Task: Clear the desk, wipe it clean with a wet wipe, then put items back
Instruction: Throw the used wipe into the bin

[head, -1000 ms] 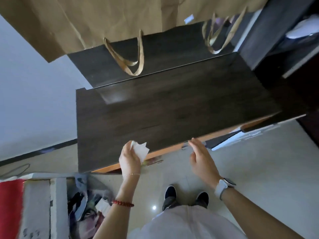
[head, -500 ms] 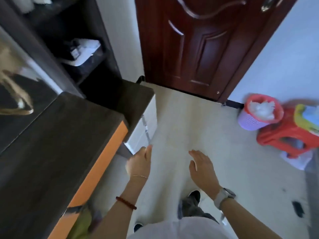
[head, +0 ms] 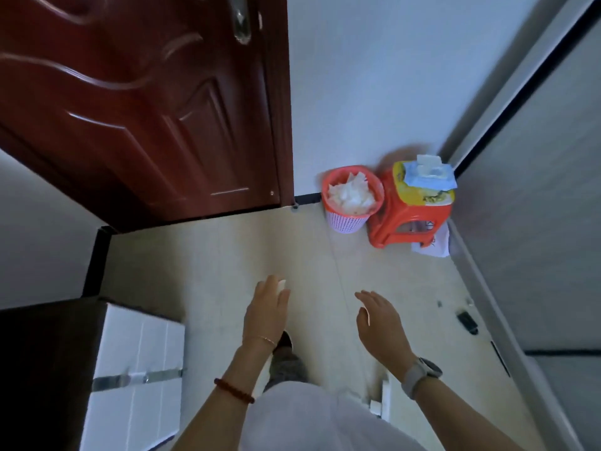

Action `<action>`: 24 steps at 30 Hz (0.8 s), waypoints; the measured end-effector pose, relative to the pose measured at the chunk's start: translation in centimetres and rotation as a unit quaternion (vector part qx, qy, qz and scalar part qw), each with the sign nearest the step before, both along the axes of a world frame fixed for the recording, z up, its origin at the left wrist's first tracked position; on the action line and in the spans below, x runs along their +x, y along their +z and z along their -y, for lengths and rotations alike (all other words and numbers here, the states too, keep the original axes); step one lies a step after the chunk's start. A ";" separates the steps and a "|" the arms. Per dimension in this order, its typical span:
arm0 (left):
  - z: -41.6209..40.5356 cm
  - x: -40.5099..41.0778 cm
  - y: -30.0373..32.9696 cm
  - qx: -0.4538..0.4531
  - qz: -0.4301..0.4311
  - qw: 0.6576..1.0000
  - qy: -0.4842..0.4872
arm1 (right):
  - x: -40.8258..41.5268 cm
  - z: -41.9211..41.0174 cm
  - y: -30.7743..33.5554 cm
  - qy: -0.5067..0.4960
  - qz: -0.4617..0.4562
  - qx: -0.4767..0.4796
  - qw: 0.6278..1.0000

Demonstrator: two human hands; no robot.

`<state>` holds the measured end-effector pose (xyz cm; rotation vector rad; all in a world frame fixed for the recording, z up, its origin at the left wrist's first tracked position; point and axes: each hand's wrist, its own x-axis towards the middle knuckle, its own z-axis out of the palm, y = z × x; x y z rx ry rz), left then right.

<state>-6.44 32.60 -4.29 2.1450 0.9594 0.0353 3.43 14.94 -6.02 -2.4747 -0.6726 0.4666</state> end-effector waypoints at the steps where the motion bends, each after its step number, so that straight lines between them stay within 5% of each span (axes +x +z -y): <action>1: -1.1 2.1 -0.4 0.011 -0.018 1.000 -0.016 | 1.8 -0.8 -0.3 -0.006 0.002 0.001 1.000; 15: -15.5 37.0 -7.2 -0.076 -0.038 0.986 -0.147 | 29.5 -15.5 -5.7 -0.161 0.017 -0.001 0.987; 24: -16.5 54.7 -23.6 -0.080 -0.079 0.977 -0.179 | 43.7 -18.3 -20.1 -0.189 0.028 0.000 0.982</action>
